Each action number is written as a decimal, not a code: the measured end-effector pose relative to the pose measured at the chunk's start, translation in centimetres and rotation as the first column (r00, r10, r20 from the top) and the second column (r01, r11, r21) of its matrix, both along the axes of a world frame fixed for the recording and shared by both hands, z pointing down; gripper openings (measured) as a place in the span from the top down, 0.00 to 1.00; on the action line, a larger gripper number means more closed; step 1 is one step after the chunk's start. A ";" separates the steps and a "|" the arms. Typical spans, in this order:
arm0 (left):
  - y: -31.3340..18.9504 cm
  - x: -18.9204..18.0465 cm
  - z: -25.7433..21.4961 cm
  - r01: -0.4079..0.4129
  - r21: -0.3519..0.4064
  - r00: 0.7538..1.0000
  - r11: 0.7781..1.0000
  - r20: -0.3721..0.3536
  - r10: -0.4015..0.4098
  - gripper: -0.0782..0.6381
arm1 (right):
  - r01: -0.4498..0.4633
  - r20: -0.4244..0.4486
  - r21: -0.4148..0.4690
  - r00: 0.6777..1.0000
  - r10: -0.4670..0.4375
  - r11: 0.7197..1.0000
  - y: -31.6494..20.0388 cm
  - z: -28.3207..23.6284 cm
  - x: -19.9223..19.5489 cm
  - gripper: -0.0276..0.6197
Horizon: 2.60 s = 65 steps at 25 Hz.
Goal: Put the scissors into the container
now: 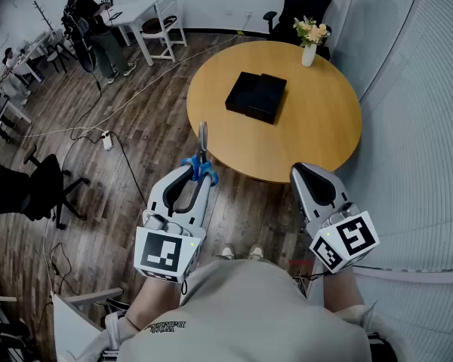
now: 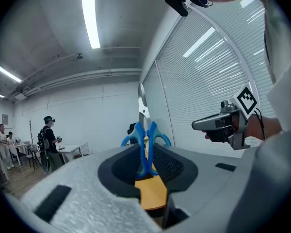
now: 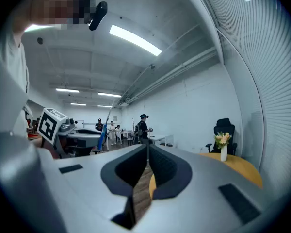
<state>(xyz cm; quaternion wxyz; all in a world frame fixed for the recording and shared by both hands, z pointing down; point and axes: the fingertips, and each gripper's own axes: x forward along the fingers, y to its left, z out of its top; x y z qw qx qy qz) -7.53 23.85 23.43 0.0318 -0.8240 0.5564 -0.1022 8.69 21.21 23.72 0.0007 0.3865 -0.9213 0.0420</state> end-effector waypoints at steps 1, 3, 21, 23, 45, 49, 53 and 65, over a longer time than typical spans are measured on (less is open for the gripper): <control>0.0 -0.1 -0.1 0.000 0.000 1.000 1.000 -0.002 0.000 0.76 | -0.006 -0.006 0.017 1.000 0.006 1.000 0.0 -0.4 0.0 0.90; 0.0 -0.3 -0.1 -0.001 0.005 1.000 1.000 -0.001 0.001 0.76 | -0.020 -0.013 0.042 1.000 0.020 0.999 -0.1 -1.0 0.1 0.90; -0.9 0.0 1.6 -0.003 -0.011 1.000 1.000 0.026 0.004 0.76 | -0.030 0.006 -0.021 1.000 0.031 0.999 -1.2 0.8 1.2 0.90; -1.0 0.3 1.9 0.001 -0.013 1.000 1.000 0.031 0.000 0.76 | -0.025 0.011 -0.025 1.000 0.025 0.999 -1.4 1.1 1.4 0.90; -1.7 4.6 3.0 0.086 -0.048 0.995 0.995 0.053 -0.084 0.76 | -0.003 0.030 -0.028 1.000 0.004 1.000 -3.4 2.8 7.4 0.90; -2.0 5.2 2.8 0.083 -0.046 0.995 0.995 0.061 -0.080 0.76 | 0.000 0.029 -0.010 1.000 0.000 1.000 -3.8 2.3 7.8 0.90; -2.8 5.9 3.1 0.078 -0.051 0.995 0.996 0.063 -0.074 0.76 | 0.007 0.031 -0.015 1.000 -0.007 1.000 -4.2 2.6 7.7 0.90; -5.5 5.7 4.3 0.060 -0.053 0.997 0.997 0.061 -0.057 0.76 | 0.015 0.009 -0.015 1.000 -0.015 1.000 -7.0 3.6 6.6 0.90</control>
